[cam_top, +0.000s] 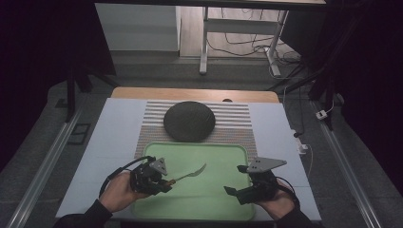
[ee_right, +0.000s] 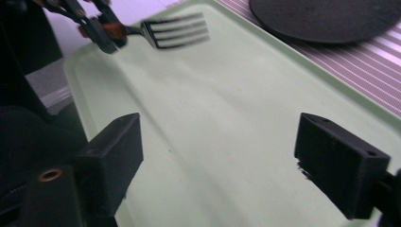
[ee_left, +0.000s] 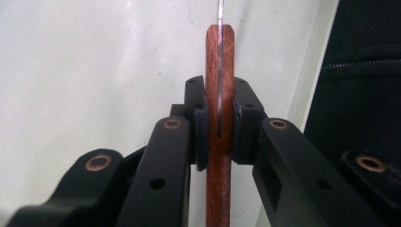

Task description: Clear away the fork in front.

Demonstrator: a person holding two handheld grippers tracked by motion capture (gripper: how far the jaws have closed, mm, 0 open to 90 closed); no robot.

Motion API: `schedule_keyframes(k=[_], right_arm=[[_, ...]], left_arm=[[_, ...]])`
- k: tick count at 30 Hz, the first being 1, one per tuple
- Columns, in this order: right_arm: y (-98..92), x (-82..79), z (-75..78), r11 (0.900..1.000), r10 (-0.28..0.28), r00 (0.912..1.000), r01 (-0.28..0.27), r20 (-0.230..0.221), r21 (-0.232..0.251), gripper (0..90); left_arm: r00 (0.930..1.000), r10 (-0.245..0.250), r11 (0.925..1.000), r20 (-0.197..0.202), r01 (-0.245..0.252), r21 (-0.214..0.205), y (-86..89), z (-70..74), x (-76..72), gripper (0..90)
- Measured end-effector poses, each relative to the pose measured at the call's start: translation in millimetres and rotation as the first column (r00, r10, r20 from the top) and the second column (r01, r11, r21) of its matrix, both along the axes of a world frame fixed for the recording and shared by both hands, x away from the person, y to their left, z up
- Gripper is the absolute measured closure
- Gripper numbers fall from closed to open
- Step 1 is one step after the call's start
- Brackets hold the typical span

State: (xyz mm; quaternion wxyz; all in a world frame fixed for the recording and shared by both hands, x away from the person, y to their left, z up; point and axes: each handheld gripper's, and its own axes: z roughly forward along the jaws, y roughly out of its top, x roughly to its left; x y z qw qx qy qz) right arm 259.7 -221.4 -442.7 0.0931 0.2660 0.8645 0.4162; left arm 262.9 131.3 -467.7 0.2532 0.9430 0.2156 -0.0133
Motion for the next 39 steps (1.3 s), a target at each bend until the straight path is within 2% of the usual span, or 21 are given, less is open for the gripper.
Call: schedule_keyframes(k=[4, 7, 13, 17, 20, 26, 29, 30, 31, 35, 39], right_arm=[[-6.0, -1.3, -2.1, 0.9992, -0.040, 0.9992, 0.040, -0.003, 0.000, 7.0], [-12.7, -2.7, -3.1, 0.9974, -0.072, 0.9974, 0.072, -0.003, 0.005, 3.3], [-25.0, -7.8, -5.0, 0.9934, -0.115, 0.9934, 0.115, -0.007, 0.004, 0.0], [-31.2, -11.7, -5.2, 0.9905, -0.137, 0.9905, 0.137, -0.003, 0.007, 0.0], [-34.1, -13.7, -5.7, 0.9892, -0.146, 0.9893, 0.146, -0.005, 0.005, 0.0], [-40.5, -19.0, -7.2, 0.9863, -0.164, 0.9864, 0.164, -0.011, -0.022, 0.0], [-43.3, -22.4, -7.8, 0.9838, -0.174, 0.9845, 0.173, -0.017, -0.046, 0.0], [-44.0, -23.2, -8.0, 0.9827, -0.180, 0.9835, 0.180, -0.013, -0.045, 0.0], [-44.0, -23.2, -8.0, 0.9827, -0.180, 0.9835, 0.180, -0.013, -0.045, 0.0], [-47.8, -25.5, -8.3, 0.9797, -0.197, 0.9803, 0.196, -0.016, -0.042, 0.0], [-51.1, -26.5, -8.1, 0.9786, -0.204, 0.9789, 0.203, -0.021, -0.037, 0.0]], left_arm=[[0.9961, 0.084, 0.9964, -0.026, -0.084, -0.003, 6.7, -1.8, -3.9, 79.5], [0.9857, 0.165, 0.9862, -0.034, -0.165, -0.012, 11.3, -3.1, -7.1, 79.4], [0.9652, 0.253, 0.9672, -0.066, -0.254, -0.005, 19.3, -8.0, -9.3, 79.4], [0.9448, 0.313, 0.9490, -0.097, -0.315, -0.007, 23.6, -11.7, -8.9, 79.4], [0.9232, 0.363, 0.9307, -0.127, -0.366, 0.001, 27.6, -16.1, -7.1, 79.4], [0.8839, 0.436, 0.8990, -0.169, -0.437, 0.036, 30.5, -24.0, -3.1, 79.4], [0.8685, 0.459, 0.8875, -0.186, -0.457, 0.057, 30.2, -28.6, -1.1, 79.3], [0.8610, 0.471, 0.8816, -0.191, -0.467, 0.071, 29.5, -31.7, 0.1, 79.4], [0.8610, 0.471, 0.8816, -0.191, -0.467, 0.071, 29.5, -31.7, 0.1, 79.3], [0.8454, 0.500, 0.8661, -0.188, -0.489, 0.104, 28.0, -36.2, 1.8, 79.3], [0.8383, 0.514, 0.8576, -0.182, -0.497, 0.133, 26.3, -39.4, 2.5, 79.1]])
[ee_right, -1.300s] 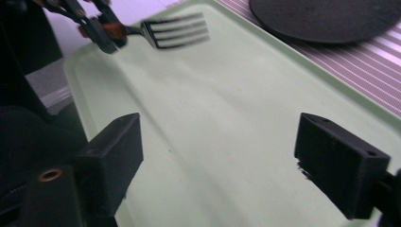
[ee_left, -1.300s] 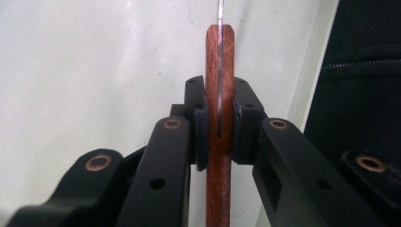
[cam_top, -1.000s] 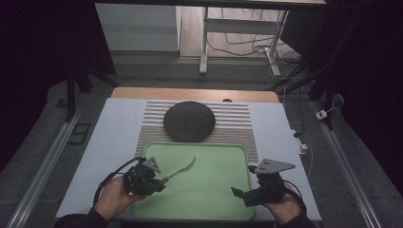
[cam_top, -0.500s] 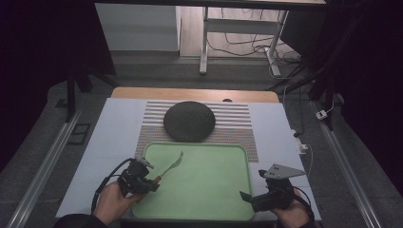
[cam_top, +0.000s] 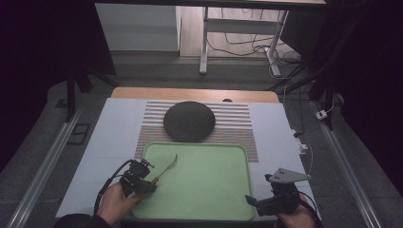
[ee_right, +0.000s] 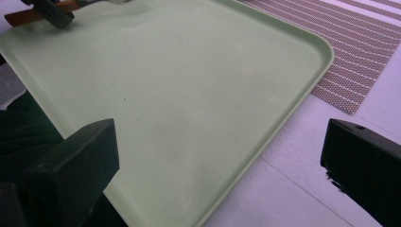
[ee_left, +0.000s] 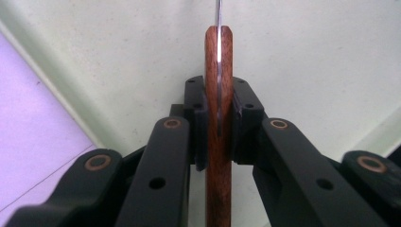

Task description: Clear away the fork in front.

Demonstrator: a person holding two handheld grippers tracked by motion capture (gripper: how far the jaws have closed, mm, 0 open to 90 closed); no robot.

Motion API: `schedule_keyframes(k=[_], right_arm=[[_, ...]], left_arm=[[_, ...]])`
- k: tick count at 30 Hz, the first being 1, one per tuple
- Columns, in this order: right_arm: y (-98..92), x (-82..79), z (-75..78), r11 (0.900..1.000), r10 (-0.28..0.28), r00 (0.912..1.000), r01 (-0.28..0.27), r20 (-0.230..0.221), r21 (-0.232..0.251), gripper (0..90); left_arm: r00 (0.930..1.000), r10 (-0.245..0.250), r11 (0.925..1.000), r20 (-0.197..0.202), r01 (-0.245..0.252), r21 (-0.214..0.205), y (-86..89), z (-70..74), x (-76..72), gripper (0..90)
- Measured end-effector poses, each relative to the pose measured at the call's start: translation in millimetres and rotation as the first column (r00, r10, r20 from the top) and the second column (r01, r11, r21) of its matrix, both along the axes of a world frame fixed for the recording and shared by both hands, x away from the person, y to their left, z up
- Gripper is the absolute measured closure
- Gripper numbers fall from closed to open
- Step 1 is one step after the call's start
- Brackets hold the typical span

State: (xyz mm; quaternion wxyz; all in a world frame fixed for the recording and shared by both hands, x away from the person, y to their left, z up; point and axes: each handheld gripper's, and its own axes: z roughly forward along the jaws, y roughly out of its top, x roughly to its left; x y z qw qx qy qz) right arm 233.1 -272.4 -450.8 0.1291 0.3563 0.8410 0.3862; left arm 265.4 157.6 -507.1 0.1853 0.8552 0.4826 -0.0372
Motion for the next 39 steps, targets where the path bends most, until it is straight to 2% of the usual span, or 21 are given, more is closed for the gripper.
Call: schedule_keyframes(k=[3, 6, 8, 14, 17, 25, 32, 39], right_arm=[[-1.0, -0.6, 0.1, 1.0000, -0.005, 1.0000, 0.005, 0.000, 0.002, 0.0], [-2.3, -0.9, 0.2, 0.9999, -0.010, 0.9999, 0.010, -0.001, 0.007, 0.0], [-2.8, -1.0, 0.2, 0.9999, -0.010, 0.9999, 0.010, -0.001, 0.008, 0.0], [-5.5, -1.5, 0.6, 0.9997, -0.020, 0.9998, 0.020, -0.002, 0.018, 0.0], [-6.6, -2.0, 0.9, 0.9995, -0.023, 0.9997, 0.023, -0.003, 0.020, 0.0], [-7.8, -2.0, 0.7, 0.9993, -0.028, 0.9996, 0.028, -0.008, 0.024, 0.0], [-7.3, -1.5, 0.5, 0.9995, -0.029, 0.9995, 0.029, -0.013, 0.014, 0.0], [-6.1, -0.1, -0.4, 0.9997, -0.024, 0.9994, 0.024, -0.027, 0.002, 0.0]], left_arm=[[1.0000, 0.006, 1.0000, -0.007, -0.006, -0.008, 0.6, -0.8, 0.4, 78.4], [0.9999, 0.006, 0.9997, -0.009, -0.006, -0.022, 2.2, -1.1, 0.5, 73.9], [1.0000, 0.006, 0.9997, -0.002, -0.006, -0.022, 3.1, 0.2, 0.4, 72.2], [0.9992, 0.000, 0.9977, 0.041, 0.003, -0.068, 8.8, 10.1, 0.3, 70.5], [0.9980, -0.011, 0.9963, 0.062, 0.016, -0.084, 10.7, 14.2, 1.8, 72.6], [0.9930, -0.056, 0.9895, 0.104, 0.069, -0.127, 10.2, 21.7, 17.0, 88.5], [0.9878, -0.068, 0.9850, 0.140, 0.089, -0.148, 4.5, 24.1, 33.0, 88.7], [0.9862, -0.081, 0.9844, 0.144, 0.102, -0.143, -4.7, 18.8, 47.0, 88.7]])
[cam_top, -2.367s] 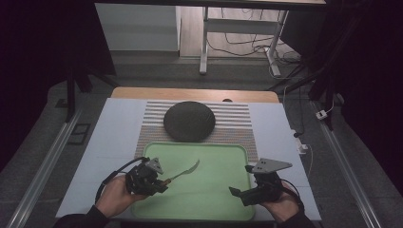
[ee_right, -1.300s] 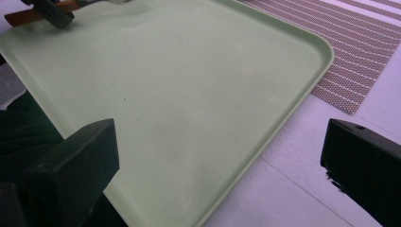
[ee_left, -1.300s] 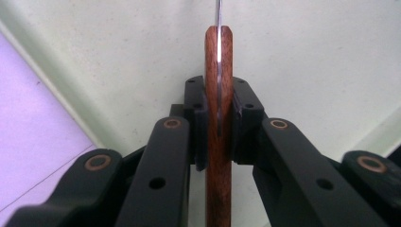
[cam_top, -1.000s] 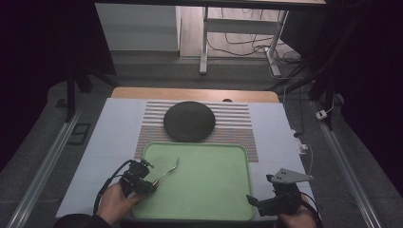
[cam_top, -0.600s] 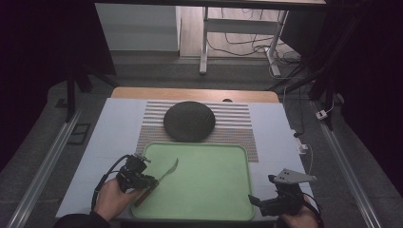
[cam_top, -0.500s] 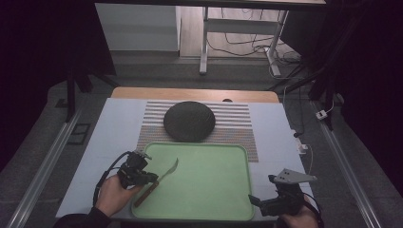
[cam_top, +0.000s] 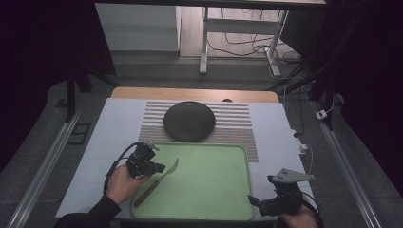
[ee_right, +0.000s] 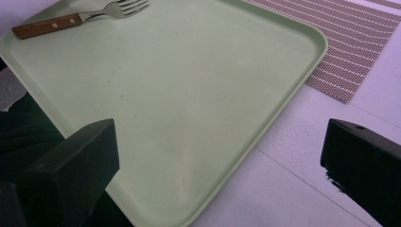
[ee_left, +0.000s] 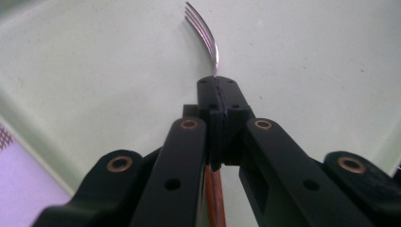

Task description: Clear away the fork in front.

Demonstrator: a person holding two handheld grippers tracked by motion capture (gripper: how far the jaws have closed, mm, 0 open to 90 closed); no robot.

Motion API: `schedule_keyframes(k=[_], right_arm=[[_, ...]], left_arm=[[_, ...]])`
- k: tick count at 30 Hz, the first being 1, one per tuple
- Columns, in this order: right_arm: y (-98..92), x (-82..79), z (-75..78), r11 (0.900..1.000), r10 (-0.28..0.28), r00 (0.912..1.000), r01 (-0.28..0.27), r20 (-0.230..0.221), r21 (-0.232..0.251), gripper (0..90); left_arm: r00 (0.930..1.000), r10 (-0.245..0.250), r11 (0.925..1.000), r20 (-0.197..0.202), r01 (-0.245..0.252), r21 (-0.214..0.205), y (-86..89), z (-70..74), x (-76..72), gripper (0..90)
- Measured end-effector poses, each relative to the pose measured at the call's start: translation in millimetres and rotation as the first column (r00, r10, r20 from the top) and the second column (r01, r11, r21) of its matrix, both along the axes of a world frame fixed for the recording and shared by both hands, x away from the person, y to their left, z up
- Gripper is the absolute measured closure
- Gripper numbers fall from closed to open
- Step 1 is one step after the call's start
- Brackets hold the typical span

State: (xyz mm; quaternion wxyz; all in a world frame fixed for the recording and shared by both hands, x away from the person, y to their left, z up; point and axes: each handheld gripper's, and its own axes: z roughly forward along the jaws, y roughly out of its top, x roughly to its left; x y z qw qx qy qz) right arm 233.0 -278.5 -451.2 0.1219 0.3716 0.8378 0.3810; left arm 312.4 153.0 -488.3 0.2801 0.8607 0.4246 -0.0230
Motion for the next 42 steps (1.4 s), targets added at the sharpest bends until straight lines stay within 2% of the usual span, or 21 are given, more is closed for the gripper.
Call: schedule_keyframes(k=[10, 16, 18, 20, 22, 26, 29, 32, 35, 39, 41, 42], right_arm=[[0.0, 0.9, -0.5, 1.0000, 0.003, 0.9999, -0.003, -0.011, 0.003, 0.0], [0.5, 1.2, -0.9, 1.0000, 0.006, 0.9999, -0.006, -0.013, -0.001, 0.0], [0.6, 1.3, -0.9, 1.0000, 0.006, 0.9999, -0.006, -0.013, -0.001, 0.0], [0.6, 1.5, -1.0, 1.0000, 0.007, 0.9999, -0.007, -0.015, -0.001, 0.0], [0.7, 1.5, -1.0, 1.0000, 0.007, 0.9999, -0.007, -0.016, -0.002, 0.0], [0.8, 1.5, -1.1, 1.0000, 0.008, 0.9998, -0.008, -0.016, -0.003, 0.0], [0.8, 1.4, -1.1, 1.0000, 0.008, 0.9998, -0.008, -0.016, -0.003, 0.0], [0.6, 1.6, -1.1, 1.0000, 0.008, 0.9998, -0.008, -0.017, -0.002, 0.0], [0.5, 1.8, -1.2, 1.0000, 0.009, 0.9998, -0.009, -0.018, 0.000, 0.0], [0.3, 1.9, -1.2, 1.0000, 0.007, 0.9998, -0.006, -0.021, 0.005, 0.0], [0.2, 1.9, -1.2, 1.0000, 0.007, 0.9997, -0.007, -0.022, 0.005, 0.0], [0.2, 2.0, -1.2, 1.0000, 0.007, 0.9997, -0.007, -0.023, 0.005, 0.0]], left_arm=[[1.0000, -0.005, 1.0000, -0.002, 0.005, 0.008, -11.8, -12.9, 22.5, 88.7], [0.9999, 0.005, 0.9997, -0.013, -0.005, 0.022, -11.1, -20.4, 30.4, 88.7], [0.9999, 0.003, 0.9999, -0.015, -0.003, 0.013, -13.2, -19.1, 29.3, 88.6], [0.9997, -0.023, 0.9997, -0.010, 0.023, -0.002, -19.5, -15.9, 25.7, 88.7], [0.9983, -0.059, 0.9982, -0.002, 0.059, 0.003, -28.7, -13.1, 21.0, 88.7], [0.9943, -0.106, 0.9944, -0.012, 0.106, 0.005, -42.4, -13.4, 15.6, 88.7], [0.9938, -0.111, 0.9937, -0.012, 0.111, 0.016, -46.9, -14.8, 14.2, 88.6], [0.9928, -0.120, 0.9928, -0.003, 0.120, 0.007, -48.7, -12.3, 12.4, 88.7], [0.9889, -0.149, 0.9889, -0.005, 0.149, -0.005, -54.4, -13.3, 9.3, 88.7], [0.9830, -0.183, 0.9826, -0.017, 0.183, 0.032, -64.6, -21.4, 5.9, 88.6], [0.9823, -0.187, 0.9809, -0.015, 0.187, 0.053, -66.6, -25.1, 5.3, 88.6], [0.9831, -0.183, 0.9819, -0.013, 0.183, 0.048, -65.5, -25.2, 5.9, 88.7]])
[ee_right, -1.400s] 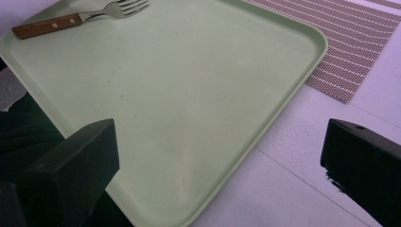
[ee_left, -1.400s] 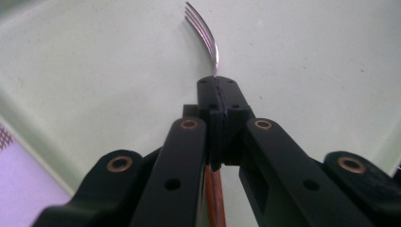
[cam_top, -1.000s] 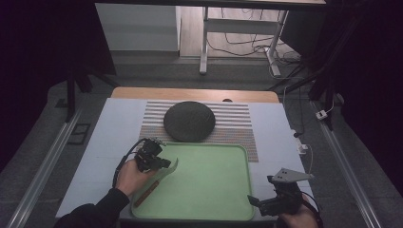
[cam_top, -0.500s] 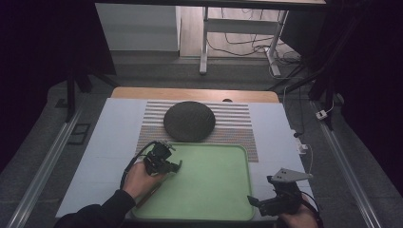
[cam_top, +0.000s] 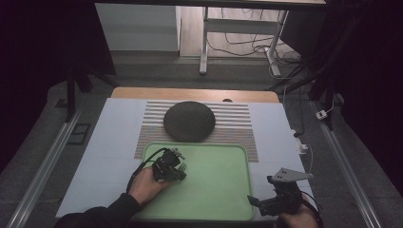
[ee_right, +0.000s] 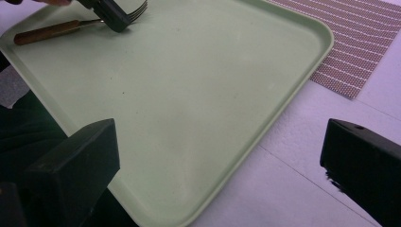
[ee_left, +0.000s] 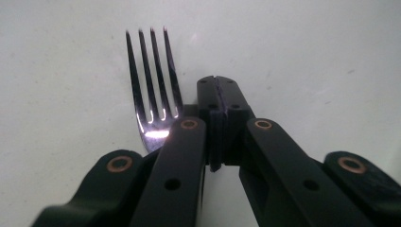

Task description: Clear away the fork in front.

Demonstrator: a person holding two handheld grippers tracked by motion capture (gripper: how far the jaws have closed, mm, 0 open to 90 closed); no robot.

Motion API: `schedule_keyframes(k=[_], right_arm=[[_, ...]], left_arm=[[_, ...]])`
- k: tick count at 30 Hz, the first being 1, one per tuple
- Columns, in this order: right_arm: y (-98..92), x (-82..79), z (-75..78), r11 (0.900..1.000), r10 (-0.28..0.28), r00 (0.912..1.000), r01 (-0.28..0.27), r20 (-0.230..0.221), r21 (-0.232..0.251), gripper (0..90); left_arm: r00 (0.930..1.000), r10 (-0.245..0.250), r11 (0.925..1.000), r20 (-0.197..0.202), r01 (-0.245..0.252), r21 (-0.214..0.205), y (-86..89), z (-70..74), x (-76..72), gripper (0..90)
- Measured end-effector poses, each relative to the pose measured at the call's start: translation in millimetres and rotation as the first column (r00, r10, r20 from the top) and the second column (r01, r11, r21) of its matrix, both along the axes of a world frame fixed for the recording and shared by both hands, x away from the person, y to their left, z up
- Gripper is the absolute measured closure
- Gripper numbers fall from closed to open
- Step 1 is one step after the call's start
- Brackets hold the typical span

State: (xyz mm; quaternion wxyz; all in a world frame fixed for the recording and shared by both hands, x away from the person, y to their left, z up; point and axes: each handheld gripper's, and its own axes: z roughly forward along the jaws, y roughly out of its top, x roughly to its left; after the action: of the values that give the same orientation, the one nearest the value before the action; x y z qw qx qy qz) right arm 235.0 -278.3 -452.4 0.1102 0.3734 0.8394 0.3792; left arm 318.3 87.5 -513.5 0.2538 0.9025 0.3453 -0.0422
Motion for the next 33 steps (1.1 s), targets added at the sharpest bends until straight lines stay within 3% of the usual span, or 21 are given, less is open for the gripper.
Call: schedule_keyframes(k=[3, 9, 19, 27, 31, 33], right_arm=[[-0.4, 0.2, 0.0, 1.0000, -0.001, 1.0000, 0.001, -0.001, -0.001, 0.0], [-0.6, 0.3, 0.0, 1.0000, -0.004, 1.0000, 0.004, -0.005, 0.002, 0.0], [-1.0, 1.2, -0.4, 1.0000, -0.006, 0.9999, 0.006, -0.011, 0.008, 0.0], [-1.3, 1.5, -0.4, 0.9999, -0.008, 0.9999, 0.008, -0.013, 0.007, 0.0], [-1.5, 1.6, -0.3, 0.9999, -0.008, 0.9998, 0.009, -0.016, 0.010, 0.0], [-1.7, 1.5, -0.1, 0.9999, -0.008, 0.9998, 0.009, -0.015, 0.012, 0.0]], left_arm=[[0.9995, 0.023, 0.9995, 0.023, -0.024, 0.022, 4.2, 0.7, 2.0, 88.7], [0.9954, 0.091, 0.9948, 0.029, -0.092, 0.043, 21.4, 0.8, 10.7, 88.7], [0.9784, 0.207, 0.9773, 0.000, -0.206, 0.048, 59.6, 0.1, 24.8, 88.6], [0.9601, 0.279, 0.9588, -0.005, -0.279, 0.054, 82.1, -0.4, 30.3, 88.6], [0.9615, 0.275, 0.9609, -0.005, -0.274, 0.037, 84.4, -0.9, 30.6, 87.0], [0.9620, 0.273, 0.9615, 0.006, -0.273, 0.031, 84.7, 0.5, 29.7, 77.4]])
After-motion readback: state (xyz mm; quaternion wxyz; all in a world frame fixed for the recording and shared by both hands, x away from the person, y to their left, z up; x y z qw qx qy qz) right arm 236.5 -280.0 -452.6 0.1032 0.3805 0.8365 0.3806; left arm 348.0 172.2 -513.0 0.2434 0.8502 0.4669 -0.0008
